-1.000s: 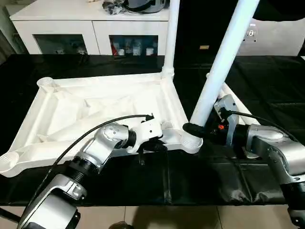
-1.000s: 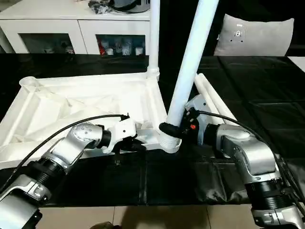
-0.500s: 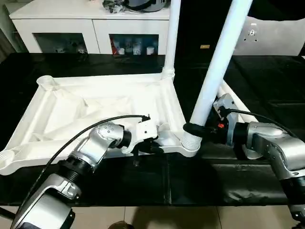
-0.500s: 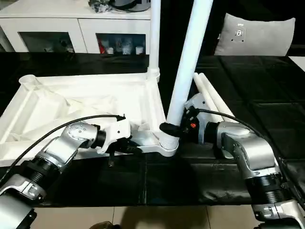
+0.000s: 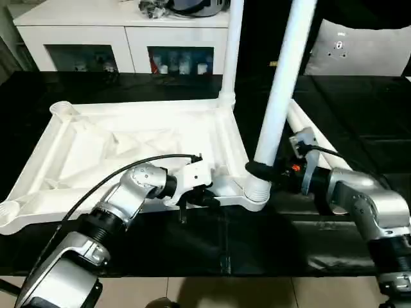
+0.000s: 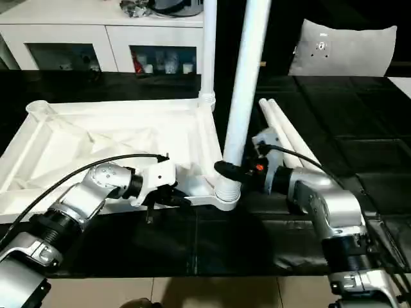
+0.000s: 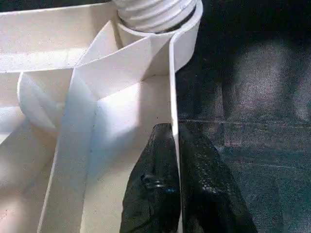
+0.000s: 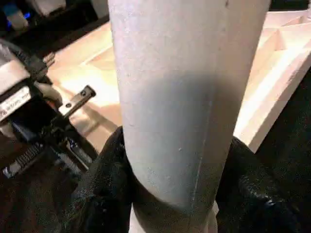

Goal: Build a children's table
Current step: Insert table leg to table base

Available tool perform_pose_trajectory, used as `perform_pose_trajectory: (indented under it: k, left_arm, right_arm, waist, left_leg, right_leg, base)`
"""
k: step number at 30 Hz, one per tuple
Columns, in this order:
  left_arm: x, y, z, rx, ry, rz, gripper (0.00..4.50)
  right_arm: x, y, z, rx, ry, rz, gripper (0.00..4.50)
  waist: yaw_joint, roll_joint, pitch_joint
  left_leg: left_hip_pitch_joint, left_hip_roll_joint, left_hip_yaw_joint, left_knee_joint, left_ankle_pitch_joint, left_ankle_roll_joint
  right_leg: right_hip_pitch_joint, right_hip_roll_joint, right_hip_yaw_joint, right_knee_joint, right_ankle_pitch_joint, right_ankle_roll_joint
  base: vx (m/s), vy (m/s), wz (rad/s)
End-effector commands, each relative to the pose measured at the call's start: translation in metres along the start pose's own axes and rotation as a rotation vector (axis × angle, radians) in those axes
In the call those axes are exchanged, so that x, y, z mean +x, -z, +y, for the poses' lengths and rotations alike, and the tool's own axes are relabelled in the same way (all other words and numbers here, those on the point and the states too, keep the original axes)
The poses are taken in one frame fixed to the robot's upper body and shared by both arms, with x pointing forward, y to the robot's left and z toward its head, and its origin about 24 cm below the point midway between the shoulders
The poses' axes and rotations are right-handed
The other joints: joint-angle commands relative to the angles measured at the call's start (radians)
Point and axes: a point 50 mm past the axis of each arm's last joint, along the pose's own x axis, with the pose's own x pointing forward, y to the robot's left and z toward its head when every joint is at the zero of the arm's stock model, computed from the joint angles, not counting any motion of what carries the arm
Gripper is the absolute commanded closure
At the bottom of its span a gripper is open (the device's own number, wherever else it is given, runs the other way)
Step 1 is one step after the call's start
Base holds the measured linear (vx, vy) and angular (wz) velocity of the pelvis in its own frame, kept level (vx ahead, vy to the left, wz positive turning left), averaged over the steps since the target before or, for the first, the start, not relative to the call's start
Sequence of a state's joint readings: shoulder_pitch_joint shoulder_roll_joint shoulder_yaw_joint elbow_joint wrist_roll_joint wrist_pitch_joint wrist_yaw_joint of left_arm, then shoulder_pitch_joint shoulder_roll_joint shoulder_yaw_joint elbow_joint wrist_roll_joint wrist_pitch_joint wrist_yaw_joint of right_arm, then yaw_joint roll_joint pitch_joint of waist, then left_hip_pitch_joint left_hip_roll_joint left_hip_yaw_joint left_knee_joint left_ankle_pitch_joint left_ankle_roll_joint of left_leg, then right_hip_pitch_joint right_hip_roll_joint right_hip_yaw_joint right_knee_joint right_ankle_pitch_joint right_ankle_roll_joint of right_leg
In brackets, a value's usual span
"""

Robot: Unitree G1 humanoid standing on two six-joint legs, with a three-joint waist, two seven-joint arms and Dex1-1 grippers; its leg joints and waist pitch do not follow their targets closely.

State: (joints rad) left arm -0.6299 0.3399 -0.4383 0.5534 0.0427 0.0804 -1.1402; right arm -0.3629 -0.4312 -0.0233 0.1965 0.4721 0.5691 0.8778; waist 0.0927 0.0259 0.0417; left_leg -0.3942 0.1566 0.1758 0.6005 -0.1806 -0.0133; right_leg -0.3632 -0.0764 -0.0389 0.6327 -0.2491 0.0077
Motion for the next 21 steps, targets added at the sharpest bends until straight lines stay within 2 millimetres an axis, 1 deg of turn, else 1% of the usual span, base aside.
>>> perform_pose_trajectory:
  k: [1, 2, 4, 5, 6, 9, 10, 11, 12, 13, 15, 16, 18, 19, 20, 21]
  left_arm:
    - [-0.007, 0.007, 0.003, -0.022, -0.029, 0.021, 4.50]
    - [-0.007, 0.007, 0.003, -0.024, -0.030, 0.019, 4.50]
    - [-0.006, 0.008, 0.003, -0.031, -0.036, 0.013, 4.50]
    - [-0.006, 0.008, 0.003, -0.036, -0.039, 0.009, 4.50]
    - [-0.006, 0.008, 0.003, -0.038, -0.043, 0.006, 4.50]
    - [-0.006, 0.008, 0.004, -0.041, -0.049, 0.005, 4.50]
    - [-0.006, 0.008, 0.004, -0.041, -0.050, 0.005, 4.50]
    - [-0.006, 0.008, 0.004, -0.040, -0.049, 0.007, 4.50]
    - [-0.006, 0.008, 0.004, -0.039, -0.048, 0.008, 4.50]
    - [-0.006, 0.008, 0.004, -0.039, -0.048, 0.009, 4.50]
    - [-0.006, 0.008, 0.005, -0.016, -0.042, 0.029, 4.50]
    - [-0.007, 0.008, 0.006, -0.007, -0.042, 0.036, 4.50]
    - [-0.007, 0.008, 0.006, -0.004, -0.042, 0.038, 4.50]
    - [-0.007, 0.008, 0.007, 0.000, -0.041, 0.041, 4.50]
    - [-0.009, 0.007, 0.009, 0.019, -0.038, 0.056, 4.50]
    - [-0.010, 0.006, 0.010, 0.028, -0.036, 0.063, 4.50]
  right_arm:
    - [-0.006, 0.022, -0.001, 0.083, 0.026, 0.018, 2.64]
    - [-0.008, 0.025, 0.000, 0.085, 0.027, 0.016, 2.64]
    - [-0.012, 0.033, 0.004, 0.083, 0.026, 0.009, 2.64]
    - [-0.014, 0.036, 0.006, 0.085, 0.022, 0.000, 2.64]
    - [-0.016, 0.038, 0.009, 0.082, 0.023, -0.010, 2.64]
    - [-0.020, 0.041, 0.012, 0.050, 0.037, -0.017, 2.64]
    - [-0.020, 0.041, 0.013, 0.039, 0.043, -0.015, 2.64]
    - [-0.021, 0.043, 0.012, 0.000, 0.050, 0.013, 2.64]
    - [-0.021, 0.043, 0.012, -0.017, 0.053, 0.026, 2.64]
    - [-0.021, 0.044, 0.012, -0.028, 0.054, 0.034, 2.64]
    - [-0.017, 0.042, 0.011, -0.104, 0.056, 0.092, 2.64]
    - [-0.016, 0.041, 0.010, -0.131, 0.049, 0.112, 2.64]
    - [-0.015, 0.040, 0.010, -0.147, 0.044, 0.123, 2.64]
    - [-0.014, 0.040, 0.010, -0.153, 0.037, 0.132, 2.64]
    - [-0.010, 0.038, 0.010, -0.177, 0.000, 0.173, 2.64]
    - [-0.008, 0.038, 0.010, -0.188, -0.022, 0.195, 2.64]
  waist:
    - [0.006, -0.003, -0.062]
    - [0.007, -0.006, -0.064]
    - [0.006, -0.006, -0.061]
    - [0.008, 0.000, -0.061]
    - [0.007, 0.000, -0.059]
    - [0.006, 0.006, -0.059]
    - [0.005, 0.004, -0.058]
    - [0.005, 0.009, -0.058]
    - [0.004, 0.007, -0.058]
    - [0.004, 0.007, -0.057]
    - [0.003, 0.008, -0.056]
    - [0.001, 0.002, -0.055]
    - [0.001, 0.006, -0.054]
    - [0.000, 0.006, -0.052]
    - [-0.002, 0.002, -0.051]
    - [-0.003, 0.004, -0.050]
  left_leg:
    - [0.026, 0.078, -0.025, -0.066, -0.111, 0.061]
    - [0.027, 0.077, -0.026, -0.066, -0.105, 0.061]
    - [0.024, 0.076, -0.026, -0.068, -0.114, 0.062]
    - [0.026, 0.078, -0.027, -0.069, -0.129, 0.057]
    - [0.027, 0.078, -0.027, -0.072, -0.150, 0.050]
    - [0.028, 0.078, -0.029, -0.075, -0.164, 0.035]
    - [0.028, 0.078, -0.029, -0.076, -0.173, 0.031]
    - [0.028, 0.078, -0.029, -0.076, -0.177, 0.028]
    - [0.028, 0.078, -0.029, -0.077, -0.181, 0.023]
    - [0.027, 0.078, -0.029, -0.077, -0.183, 0.021]
    - [0.027, 0.077, -0.030, -0.078, -0.185, 0.018]
    - [0.028, 0.077, -0.029, -0.080, -0.194, 0.018]
    - [0.029, 0.077, -0.030, -0.080, -0.209, 0.015]
    - [0.029, 0.078, -0.030, -0.082, -0.225, 0.010]
    - [0.029, 0.078, -0.030, -0.083, -0.237, 0.007]
    - [0.030, 0.078, -0.031, -0.084, -0.242, 0.004]
  right_leg:
    - [0.033, -0.090, 0.039, -0.063, 0.114, -0.300]
    - [0.034, -0.087, 0.037, -0.061, 0.134, -0.301]
    - [0.034, -0.086, 0.036, -0.062, 0.123, -0.294]
    - [0.033, -0.089, 0.037, -0.065, 0.097, -0.291]
    - [0.032, -0.088, 0.037, -0.070, 0.070, -0.285]
    - [0.031, -0.086, 0.037, -0.072, 0.046, -0.278]
    - [0.030, -0.086, 0.038, -0.074, 0.033, -0.276]
    - [0.030, -0.087, 0.038, -0.074, 0.029, -0.276]
    - [0.030, -0.086, 0.038, -0.075, 0.023, -0.273]
    - [0.030, -0.086, 0.038, -0.075, 0.021, -0.272]
    - [0.030, -0.085, 0.038, -0.077, 0.020, -0.266]
    - [0.030, -0.085, 0.039, -0.079, 0.009, -0.265]
    - [0.029, -0.087, 0.040, -0.080, -0.016, -0.265]
    - [0.029, -0.088, 0.041, -0.083, -0.041, -0.264]
    - [0.029, -0.087, 0.041, -0.084, -0.059, -0.263]
    - [0.030, -0.087, 0.041, -0.086, -0.079, -0.258]
  base:
    - [0.000, 0.000, 0.00]
    - [0.000, 0.000, 0.00]
    - [0.000, 0.000, 0.00]
    - [0.000, 0.000, 0.00]
    - [0.000, 0.000, 0.00]
    - [0.000, 0.000, 0.00]
    - [0.000, 0.000, 0.00]
    - [0.000, 0.000, 0.00]
    - [0.000, 0.000, 0.00]
    - [0.000, 0.000, 0.00]
    - [0.000, 0.000, 0.00]
    - [0.000, 0.000, 0.00]
    - [0.000, 0.000, 0.00]
    - [0.000, 0.000, 0.00]
    - [0.000, 0.000, 0.00]
    - [0.000, 0.000, 0.00]
